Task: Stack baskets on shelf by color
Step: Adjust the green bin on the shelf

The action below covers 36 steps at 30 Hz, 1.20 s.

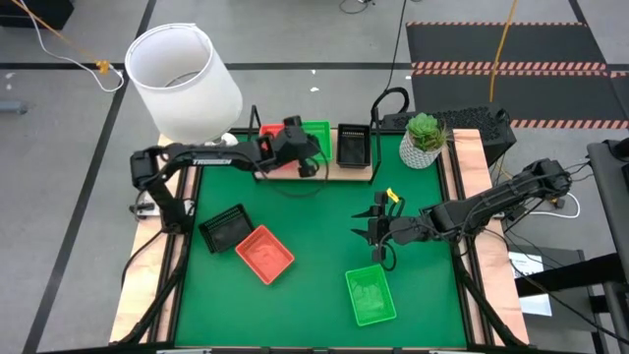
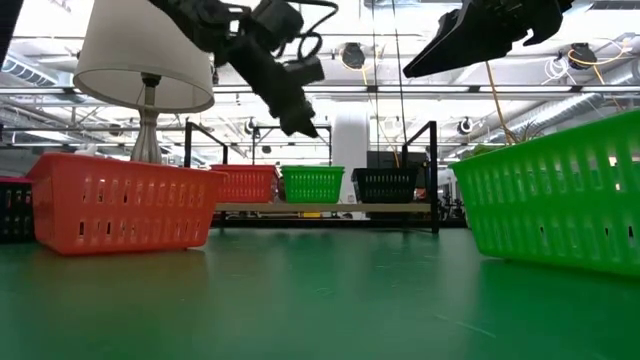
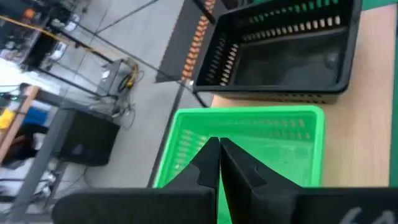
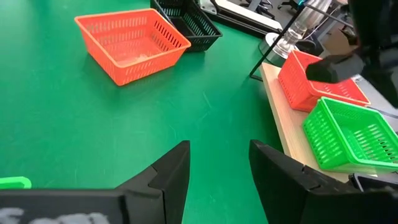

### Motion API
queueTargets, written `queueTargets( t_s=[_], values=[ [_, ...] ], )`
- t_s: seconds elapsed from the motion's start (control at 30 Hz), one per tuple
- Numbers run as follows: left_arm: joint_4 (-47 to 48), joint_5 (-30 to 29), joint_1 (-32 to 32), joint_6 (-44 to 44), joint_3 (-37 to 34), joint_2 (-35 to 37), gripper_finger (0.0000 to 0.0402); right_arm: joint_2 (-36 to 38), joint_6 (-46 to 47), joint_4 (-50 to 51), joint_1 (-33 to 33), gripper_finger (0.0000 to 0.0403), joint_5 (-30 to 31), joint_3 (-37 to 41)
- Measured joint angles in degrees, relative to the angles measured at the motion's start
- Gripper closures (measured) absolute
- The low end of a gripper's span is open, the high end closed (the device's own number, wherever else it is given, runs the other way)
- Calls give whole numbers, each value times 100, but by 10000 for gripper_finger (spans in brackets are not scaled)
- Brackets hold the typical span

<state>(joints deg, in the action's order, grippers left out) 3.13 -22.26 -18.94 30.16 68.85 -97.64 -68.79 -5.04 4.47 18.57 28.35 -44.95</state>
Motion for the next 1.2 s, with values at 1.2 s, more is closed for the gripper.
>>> queueTargets(
  t_s=[1.2],
  values=[
    [210, 659, 37, 228, 1, -536, 391, 0, -35, 22, -50, 243, -10, 0]
  ],
)
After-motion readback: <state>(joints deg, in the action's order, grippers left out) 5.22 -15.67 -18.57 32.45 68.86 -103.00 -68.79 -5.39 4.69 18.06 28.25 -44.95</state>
